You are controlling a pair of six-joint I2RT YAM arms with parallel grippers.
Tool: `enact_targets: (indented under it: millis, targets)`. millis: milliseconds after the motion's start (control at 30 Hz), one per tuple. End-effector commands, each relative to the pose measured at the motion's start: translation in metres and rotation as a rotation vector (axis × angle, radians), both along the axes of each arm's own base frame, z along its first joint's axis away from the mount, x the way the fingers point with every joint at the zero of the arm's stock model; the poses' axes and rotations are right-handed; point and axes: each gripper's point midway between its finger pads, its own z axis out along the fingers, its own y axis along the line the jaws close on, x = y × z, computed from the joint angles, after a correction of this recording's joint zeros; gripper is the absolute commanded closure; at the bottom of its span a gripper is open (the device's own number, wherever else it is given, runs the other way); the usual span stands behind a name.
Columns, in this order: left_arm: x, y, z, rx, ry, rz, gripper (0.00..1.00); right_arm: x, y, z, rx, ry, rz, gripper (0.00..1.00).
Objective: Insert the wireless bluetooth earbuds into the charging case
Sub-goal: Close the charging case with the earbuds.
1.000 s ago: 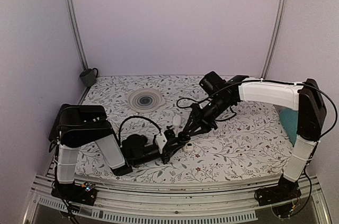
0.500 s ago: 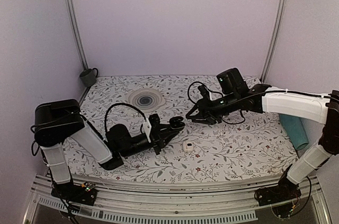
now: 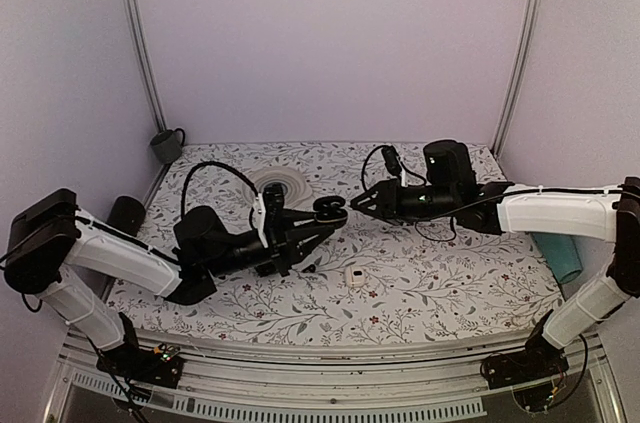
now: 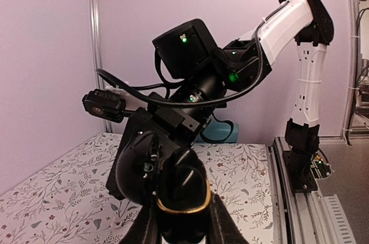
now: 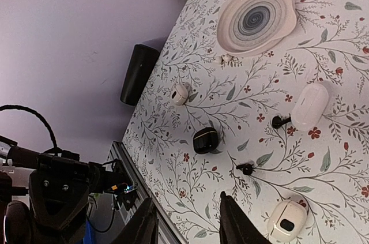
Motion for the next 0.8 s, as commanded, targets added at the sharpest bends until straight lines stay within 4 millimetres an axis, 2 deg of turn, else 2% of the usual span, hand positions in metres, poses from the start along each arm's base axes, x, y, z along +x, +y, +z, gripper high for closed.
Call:
enact_targets:
  millis: [0,100,333,567,767]
  targets:
    - [0.006,0.001,0.019,0.002,0.032,0.007,1.00,-0.001,0.007,0.027,0.078,-0.122,0.063,0.63]
    - [0.011,0.004,0.028,-0.014,0.058,0.035,1.00,-0.010,0.013,0.037,0.139,-0.156,0.124,0.64]
    - [0.008,0.003,0.052,-0.057,0.051,0.005,1.00,-0.031,0.033,0.060,0.208,-0.246,0.251,0.64]
    - [0.011,0.005,0.056,-0.064,0.082,-0.010,1.00,-0.050,0.049,0.093,0.271,-0.332,0.341,0.64]
    - [0.014,0.012,0.055,-0.078,0.100,-0.003,1.00,-0.060,0.051,0.105,0.286,-0.364,0.365,0.64]
